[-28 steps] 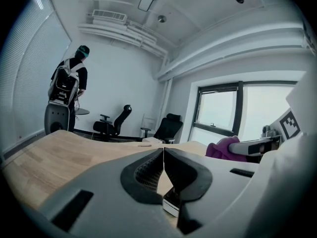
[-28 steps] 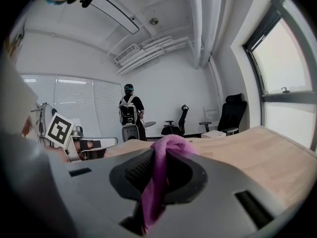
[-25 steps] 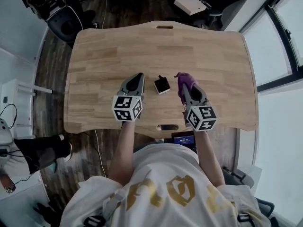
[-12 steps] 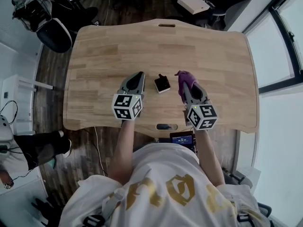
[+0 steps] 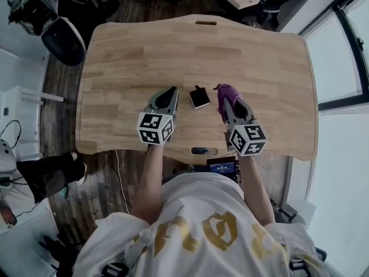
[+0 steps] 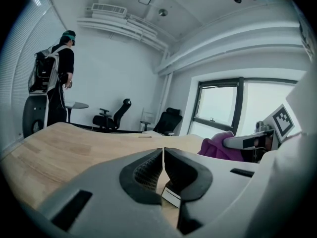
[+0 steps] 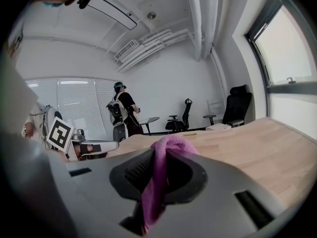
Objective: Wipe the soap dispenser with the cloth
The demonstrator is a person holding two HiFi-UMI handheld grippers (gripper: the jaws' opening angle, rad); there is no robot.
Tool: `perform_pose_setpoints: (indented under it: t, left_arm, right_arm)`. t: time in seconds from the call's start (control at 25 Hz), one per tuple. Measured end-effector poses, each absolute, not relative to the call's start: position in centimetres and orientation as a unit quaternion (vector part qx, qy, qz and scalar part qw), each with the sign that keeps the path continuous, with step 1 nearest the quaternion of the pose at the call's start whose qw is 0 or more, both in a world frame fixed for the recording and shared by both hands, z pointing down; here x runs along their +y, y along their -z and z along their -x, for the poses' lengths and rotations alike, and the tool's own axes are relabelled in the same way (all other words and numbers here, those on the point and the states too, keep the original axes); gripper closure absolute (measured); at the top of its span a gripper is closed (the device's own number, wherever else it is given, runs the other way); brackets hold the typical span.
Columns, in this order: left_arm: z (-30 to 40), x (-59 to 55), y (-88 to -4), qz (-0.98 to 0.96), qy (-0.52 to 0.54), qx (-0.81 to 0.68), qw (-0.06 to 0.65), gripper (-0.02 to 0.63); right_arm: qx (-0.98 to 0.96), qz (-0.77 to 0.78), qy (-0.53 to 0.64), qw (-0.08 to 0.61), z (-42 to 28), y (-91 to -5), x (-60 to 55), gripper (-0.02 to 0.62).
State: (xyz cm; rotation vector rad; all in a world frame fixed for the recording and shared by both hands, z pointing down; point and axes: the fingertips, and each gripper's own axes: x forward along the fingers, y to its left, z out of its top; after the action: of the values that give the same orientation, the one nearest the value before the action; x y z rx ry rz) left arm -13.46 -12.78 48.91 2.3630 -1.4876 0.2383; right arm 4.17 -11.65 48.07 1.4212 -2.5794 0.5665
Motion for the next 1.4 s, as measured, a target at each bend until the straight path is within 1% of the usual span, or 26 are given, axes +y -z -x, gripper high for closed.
perform_pose_setpoints:
  t: [0.68,0.84,0.96,1.08,1.24,1.4]
  left_arm:
    - [11.9,-11.7,-55.0,-0.855,-0.137,-0.455,0.209,0.594]
    - [11.0,-11.6,-56.2,-0.864,-0.152,-0.431,0.209,0.587]
    - [10.4,-11.5,-57.0,-0.871,-0.158,-0.411,0.218,0.532]
    - [9.8,-11.5,-57.9,-0.877,-0.17,-0.391,0.222,0.513]
    - [8.9,-11.4,-59.0,-0.888,-0.179,-0.358,0.228,0.435]
    - [8.3,-11.4,-59.7,-0.896,-0.187,-0.336,0.222,0.395]
  right_arm:
    - [-0.867,-0.437,-0.214,0.106,-3.3,-51.2,-12.2,0.545]
    - [-0.865,-0.436,-0.22,0.114,-3.5,-52.0,-12.5,0.546]
    - [-0.864,-0.434,-0.226,0.12,-3.6,-52.5,-12.7,0.545]
    - [-0.862,-0.432,-0.231,0.126,-3.6,-53.0,-12.8,0.545]
    - [-0.861,-0.429,-0.24,0.131,-3.6,-53.8,-13.1,0.545]
    - [-0.86,-0.426,-0.245,0.136,-3.8,-54.4,-13.5,0.546]
